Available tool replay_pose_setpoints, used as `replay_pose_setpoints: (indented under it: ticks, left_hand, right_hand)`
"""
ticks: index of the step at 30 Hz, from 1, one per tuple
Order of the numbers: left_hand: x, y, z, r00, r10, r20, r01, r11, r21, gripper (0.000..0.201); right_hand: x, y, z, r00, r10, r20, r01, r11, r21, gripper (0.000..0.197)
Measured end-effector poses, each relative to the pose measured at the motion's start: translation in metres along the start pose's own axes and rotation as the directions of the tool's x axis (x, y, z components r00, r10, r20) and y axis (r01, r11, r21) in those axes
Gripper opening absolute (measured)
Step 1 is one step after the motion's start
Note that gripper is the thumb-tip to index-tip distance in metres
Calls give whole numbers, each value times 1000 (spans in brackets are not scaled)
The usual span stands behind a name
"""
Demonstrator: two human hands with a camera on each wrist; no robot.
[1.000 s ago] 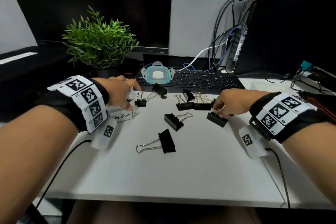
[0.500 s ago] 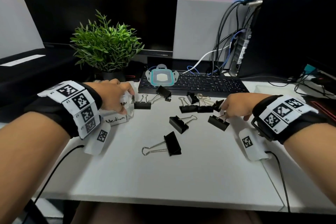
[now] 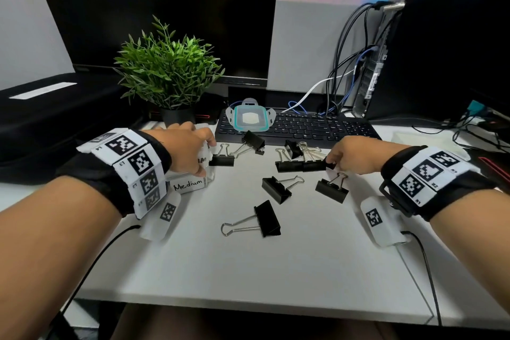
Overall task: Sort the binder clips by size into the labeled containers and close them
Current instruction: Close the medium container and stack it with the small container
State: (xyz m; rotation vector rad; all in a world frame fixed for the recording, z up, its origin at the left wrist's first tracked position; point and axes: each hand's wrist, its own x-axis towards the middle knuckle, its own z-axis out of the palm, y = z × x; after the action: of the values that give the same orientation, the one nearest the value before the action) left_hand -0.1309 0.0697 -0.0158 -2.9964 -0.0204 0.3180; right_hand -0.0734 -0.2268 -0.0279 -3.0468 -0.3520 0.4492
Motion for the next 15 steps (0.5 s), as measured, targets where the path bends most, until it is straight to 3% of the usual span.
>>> replay_pose_setpoints:
  ticks: [3,8,11,15]
  left_hand:
    - [0,9,-1,999,32,1,-32,999,-1,67]
    - [1,26,1,995,95,-19,-95,995,12,68]
    - [3,32,0,994,107,-19,-106,994,14,68]
    - [3,40,-4,993,117,-16,-117,993,3,69]
  right_hand:
    - [-2,-3,-7,996,-25,-90,26,1000,11,48]
    - [-14,12,-34,972,-12,-237,47,989,142,38]
    - [-16,25,-40,976,51,-212,1,972,235,33]
    - [-14,31,-30,992,48,-113,-23,977,211,35]
